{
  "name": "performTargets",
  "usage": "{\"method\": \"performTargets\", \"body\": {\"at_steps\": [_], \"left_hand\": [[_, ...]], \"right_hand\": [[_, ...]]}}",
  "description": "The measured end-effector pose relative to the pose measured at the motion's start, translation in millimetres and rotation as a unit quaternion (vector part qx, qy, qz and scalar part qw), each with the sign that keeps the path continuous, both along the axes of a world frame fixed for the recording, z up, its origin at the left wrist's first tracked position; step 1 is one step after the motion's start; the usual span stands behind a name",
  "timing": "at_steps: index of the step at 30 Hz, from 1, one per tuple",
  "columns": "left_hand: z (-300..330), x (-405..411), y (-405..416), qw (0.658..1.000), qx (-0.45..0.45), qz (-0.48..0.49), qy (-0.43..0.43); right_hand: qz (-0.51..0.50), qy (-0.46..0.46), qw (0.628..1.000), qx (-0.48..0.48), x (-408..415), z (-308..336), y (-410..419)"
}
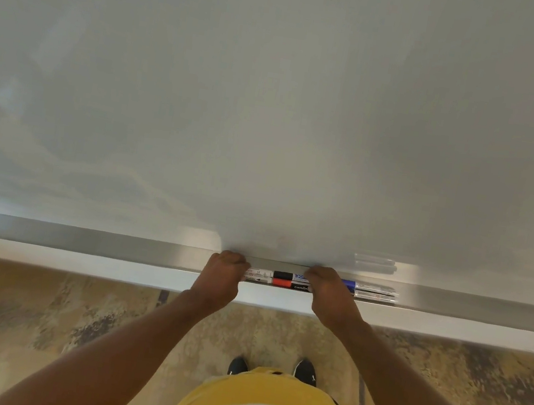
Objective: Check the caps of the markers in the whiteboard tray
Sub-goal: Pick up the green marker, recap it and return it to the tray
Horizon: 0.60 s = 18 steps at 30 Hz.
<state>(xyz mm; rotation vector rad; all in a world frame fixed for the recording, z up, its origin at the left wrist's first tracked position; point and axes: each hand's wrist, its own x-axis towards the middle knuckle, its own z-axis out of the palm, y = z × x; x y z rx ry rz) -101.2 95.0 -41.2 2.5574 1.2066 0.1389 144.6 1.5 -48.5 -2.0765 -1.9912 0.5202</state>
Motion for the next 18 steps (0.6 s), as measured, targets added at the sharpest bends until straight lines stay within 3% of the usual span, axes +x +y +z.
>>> {"method": "performTargets", "body": {"at_steps": [10, 18], "left_hand": [[-2, 1, 0, 1.000, 0.002, -0.001, 0.004], [-1, 2, 0, 1.000, -0.002, -0.002, 0.009]], "right_hand": [[-0.055, 0.043, 0.996, 0.063, 32, 9, -5], [-0.097, -0.014, 0.995, -0.008, 79, 6, -33]]}}
